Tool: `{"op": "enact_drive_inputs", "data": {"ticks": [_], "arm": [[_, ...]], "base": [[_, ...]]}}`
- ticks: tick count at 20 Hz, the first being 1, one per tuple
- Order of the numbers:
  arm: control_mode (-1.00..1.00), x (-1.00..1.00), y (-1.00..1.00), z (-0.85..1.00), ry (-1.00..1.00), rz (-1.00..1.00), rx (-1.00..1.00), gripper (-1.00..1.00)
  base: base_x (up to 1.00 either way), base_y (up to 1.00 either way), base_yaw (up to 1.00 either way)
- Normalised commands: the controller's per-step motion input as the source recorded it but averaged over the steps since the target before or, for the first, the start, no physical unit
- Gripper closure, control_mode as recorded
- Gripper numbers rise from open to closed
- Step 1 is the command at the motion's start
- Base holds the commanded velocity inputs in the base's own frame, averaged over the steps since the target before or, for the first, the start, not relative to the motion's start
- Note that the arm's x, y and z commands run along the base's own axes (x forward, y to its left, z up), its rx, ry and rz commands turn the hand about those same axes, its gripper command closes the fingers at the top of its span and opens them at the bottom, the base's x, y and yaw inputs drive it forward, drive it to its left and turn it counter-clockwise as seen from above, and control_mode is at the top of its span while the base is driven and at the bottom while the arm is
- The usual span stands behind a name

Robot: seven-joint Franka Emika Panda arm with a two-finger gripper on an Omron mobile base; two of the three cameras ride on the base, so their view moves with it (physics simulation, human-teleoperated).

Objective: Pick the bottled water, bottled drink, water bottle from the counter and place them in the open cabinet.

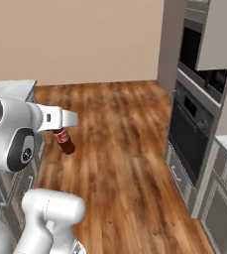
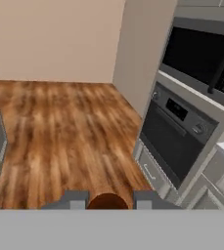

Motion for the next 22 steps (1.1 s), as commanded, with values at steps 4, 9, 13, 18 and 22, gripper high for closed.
{"op": "enact_drive_inputs", "data": {"ticks": [4,9,13,18,22], "arm": [[1.0,0.0,0.0,0.0,0.0,0.0,0.0,1.0],[1.0,0.0,0.0,0.0,0.0,0.0,0.0,1.0],[1.0,0.0,0.0,0.0,0.0,0.0,0.0,1.0],[1.0,0.0,0.0,0.0,0.0,0.0,0.0,1.0],[1.0,0.0,0.0,0.0,0.0,0.0,0.0,1.0]], "base": [[0.0,-0.18,-0.56],[0.0,-0.2,-0.55],[0.0,-0.27,-0.53],[0.03,-0.19,-0.52],[0.34,-0.16,-0.5]]}}
